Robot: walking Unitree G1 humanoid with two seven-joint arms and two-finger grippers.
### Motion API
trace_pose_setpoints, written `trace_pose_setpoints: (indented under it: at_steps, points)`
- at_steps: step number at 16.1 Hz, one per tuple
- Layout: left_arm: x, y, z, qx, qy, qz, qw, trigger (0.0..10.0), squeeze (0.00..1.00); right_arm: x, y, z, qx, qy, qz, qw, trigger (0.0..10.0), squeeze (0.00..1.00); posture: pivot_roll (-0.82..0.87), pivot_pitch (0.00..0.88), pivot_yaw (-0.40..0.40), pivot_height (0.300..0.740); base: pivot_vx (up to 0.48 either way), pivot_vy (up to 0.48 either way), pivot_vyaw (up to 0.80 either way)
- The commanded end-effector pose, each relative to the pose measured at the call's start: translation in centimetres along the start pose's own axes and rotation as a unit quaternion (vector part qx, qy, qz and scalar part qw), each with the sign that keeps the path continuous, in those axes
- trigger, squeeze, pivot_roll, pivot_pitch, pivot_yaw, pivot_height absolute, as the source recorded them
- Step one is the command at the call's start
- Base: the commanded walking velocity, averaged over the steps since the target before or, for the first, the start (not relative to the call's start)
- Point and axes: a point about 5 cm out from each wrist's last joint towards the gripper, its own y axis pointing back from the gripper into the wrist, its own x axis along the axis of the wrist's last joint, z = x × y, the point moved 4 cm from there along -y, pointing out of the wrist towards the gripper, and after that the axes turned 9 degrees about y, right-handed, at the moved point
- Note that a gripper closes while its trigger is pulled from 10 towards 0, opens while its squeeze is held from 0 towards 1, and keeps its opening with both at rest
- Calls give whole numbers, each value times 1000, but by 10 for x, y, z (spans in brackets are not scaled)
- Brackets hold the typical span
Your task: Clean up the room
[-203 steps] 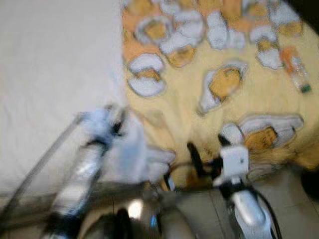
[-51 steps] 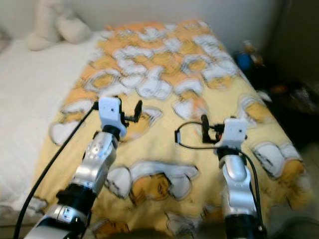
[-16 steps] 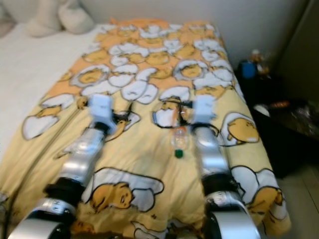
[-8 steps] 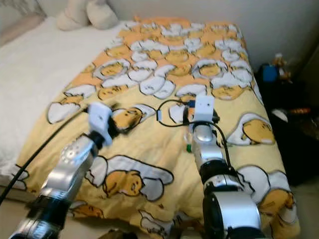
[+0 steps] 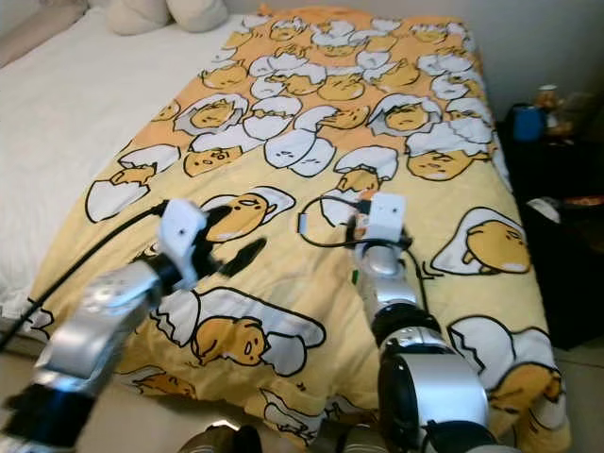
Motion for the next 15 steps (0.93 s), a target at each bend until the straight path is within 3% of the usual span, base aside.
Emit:
trace_pose_setpoints:
  at_steps: [1,5,6,7,8,15]
  points:
    - [1,4,9,-30,6,-12,999,10000,0,-5,0,-11,22,-16,-25,999,10000,0,42,131,104,740,0,0,0]
    - [6,5,10,-29,1,-13,999,10000,0,-35,5,-16,34,-65,-109,991,10000,0,44,139,99,740,0,0,0]
    - [7,5,9,-29,1,-15,999,10000,0,-38,6,-16,35,-75,-116,990,4235,0,43,139,96,740,0,0,0]
    - [7,5,8,-28,1,-16,999,10000,0,-38,6,-16,36,-73,-117,990,3333,0,40,140,93,740,0,0,0]
    - [7,5,8,-27,2,-16,1000,10000,0,-40,6,-16,37,-75,-120,989,0,0,33,137,89,740,0,0,0]
    - [4,-10,9,-30,-1,-17,999,10000,0,-33,4,-14,49,-95,-110,988,0,0,-12,101,76,740,0,0,0]
